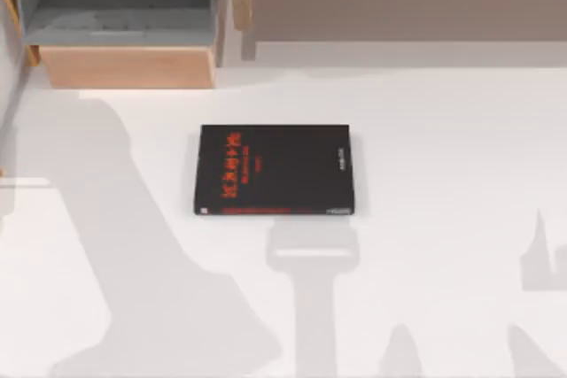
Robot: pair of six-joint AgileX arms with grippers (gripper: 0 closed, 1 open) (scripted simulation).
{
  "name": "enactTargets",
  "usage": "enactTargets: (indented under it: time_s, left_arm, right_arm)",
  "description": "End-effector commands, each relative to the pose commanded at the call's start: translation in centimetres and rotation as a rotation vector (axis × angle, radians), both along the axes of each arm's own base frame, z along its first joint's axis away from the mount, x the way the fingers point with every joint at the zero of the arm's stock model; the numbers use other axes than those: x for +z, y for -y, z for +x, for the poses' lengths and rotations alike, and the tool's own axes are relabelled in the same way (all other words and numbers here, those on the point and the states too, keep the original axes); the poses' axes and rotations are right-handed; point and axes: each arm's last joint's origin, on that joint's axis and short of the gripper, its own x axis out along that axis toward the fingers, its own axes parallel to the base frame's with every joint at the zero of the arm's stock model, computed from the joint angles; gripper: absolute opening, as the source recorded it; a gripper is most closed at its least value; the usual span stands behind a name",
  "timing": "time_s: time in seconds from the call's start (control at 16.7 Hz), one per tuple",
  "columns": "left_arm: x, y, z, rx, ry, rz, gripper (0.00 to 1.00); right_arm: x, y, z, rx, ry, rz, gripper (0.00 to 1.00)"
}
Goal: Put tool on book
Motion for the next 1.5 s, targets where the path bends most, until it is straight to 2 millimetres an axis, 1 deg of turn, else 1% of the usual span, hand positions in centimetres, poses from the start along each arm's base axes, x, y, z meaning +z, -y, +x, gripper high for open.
enactTargets:
  time_s: [0.42, 0.48, 0.9, 0.96, 1.02, 1.08, 1.32, 1.5]
  left_arm:
    - [0.0, 0.0, 0.0, 0.0, 0.0, 0.0, 0.02]
    - [0.0, 0.0, 0.0, 0.0, 0.0, 0.0, 0.0]
    - [0.0, 0.0, 0.0, 0.0, 0.0, 0.0, 0.0]
    - [0.6, 0.0, -0.1, 0.002, 0.012, 0.002, 0.0]
    - [0.6, 0.0, -0.1, 0.002, 0.012, 0.002, 0.0]
    - [1.1, 0.0, -0.1, 0.0, 0.019, 0.009, 0.0]
    - [5.1, 0.2, -0.9, 0.0, 0.055, 0.07, 0.0]
    - [8.7, 0.2, -2.0, 0.026, 0.089, 0.13, 0.0]
  right_arm:
    - [0.0, 0.0, 0.0, 0.0, 0.0, 0.0, 1.0]
    - [0.0, 0.0, 0.0, 0.0, 0.0, 0.0, 1.0]
    - [0.0, 0.0, 0.0, 0.0, 0.0, 0.0, 1.0]
    - [0.0, 0.0, 0.0, 0.0, 0.0, 0.0, 1.0]
    - [0.0, 0.0, 0.0, 0.0, 0.0, 0.0, 1.0]
    - [0.0, 0.0, 0.0, 0.0, 0.0, 0.0, 1.0]
    - [0.0, 0.0, 0.0, 0.0, 0.0, 0.0, 1.0]
    - [0.0, 0.0, 0.0, 0.0, 0.0, 0.0, 1.0]
